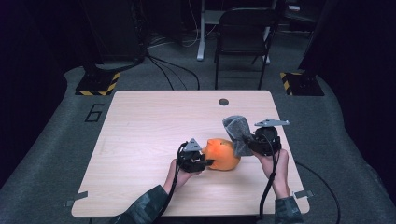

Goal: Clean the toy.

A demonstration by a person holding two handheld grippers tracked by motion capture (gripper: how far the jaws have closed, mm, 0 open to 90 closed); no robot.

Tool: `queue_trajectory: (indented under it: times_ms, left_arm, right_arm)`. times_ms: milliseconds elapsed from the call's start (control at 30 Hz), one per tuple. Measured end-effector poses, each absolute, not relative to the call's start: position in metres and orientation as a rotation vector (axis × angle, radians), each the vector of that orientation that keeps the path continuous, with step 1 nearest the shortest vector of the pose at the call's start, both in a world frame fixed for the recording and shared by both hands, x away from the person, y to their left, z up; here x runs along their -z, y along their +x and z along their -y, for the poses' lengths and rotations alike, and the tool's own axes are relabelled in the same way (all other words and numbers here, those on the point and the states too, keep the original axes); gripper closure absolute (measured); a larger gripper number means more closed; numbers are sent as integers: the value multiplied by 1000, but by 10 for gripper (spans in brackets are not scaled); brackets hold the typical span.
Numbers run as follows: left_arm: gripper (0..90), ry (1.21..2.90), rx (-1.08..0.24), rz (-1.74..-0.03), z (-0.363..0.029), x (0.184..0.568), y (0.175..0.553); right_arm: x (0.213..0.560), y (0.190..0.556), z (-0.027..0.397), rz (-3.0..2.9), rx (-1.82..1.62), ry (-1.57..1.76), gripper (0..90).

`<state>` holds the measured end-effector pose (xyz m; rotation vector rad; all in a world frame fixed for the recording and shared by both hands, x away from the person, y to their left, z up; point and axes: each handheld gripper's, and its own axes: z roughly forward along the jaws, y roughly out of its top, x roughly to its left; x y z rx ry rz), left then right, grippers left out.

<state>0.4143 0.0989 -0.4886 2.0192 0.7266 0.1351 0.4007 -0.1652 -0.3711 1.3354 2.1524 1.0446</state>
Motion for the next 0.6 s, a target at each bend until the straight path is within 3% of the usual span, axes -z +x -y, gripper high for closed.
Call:
queue_trajectory:
  times_ms: [167,433,600]
  left_arm:
    - [694,2013,-128,-730,-99,489,414]
    - [694,2019,-130,-734,-99,490,415]
    - [693,2023,-137,-728,-99,490,415]
  right_arm:
    - [363,390,138,-2211,-1115,1248,764]
    - [402,402,105,-2315,-987,1228,764]
    - [403,402,106,-2310,-967,1214,764]
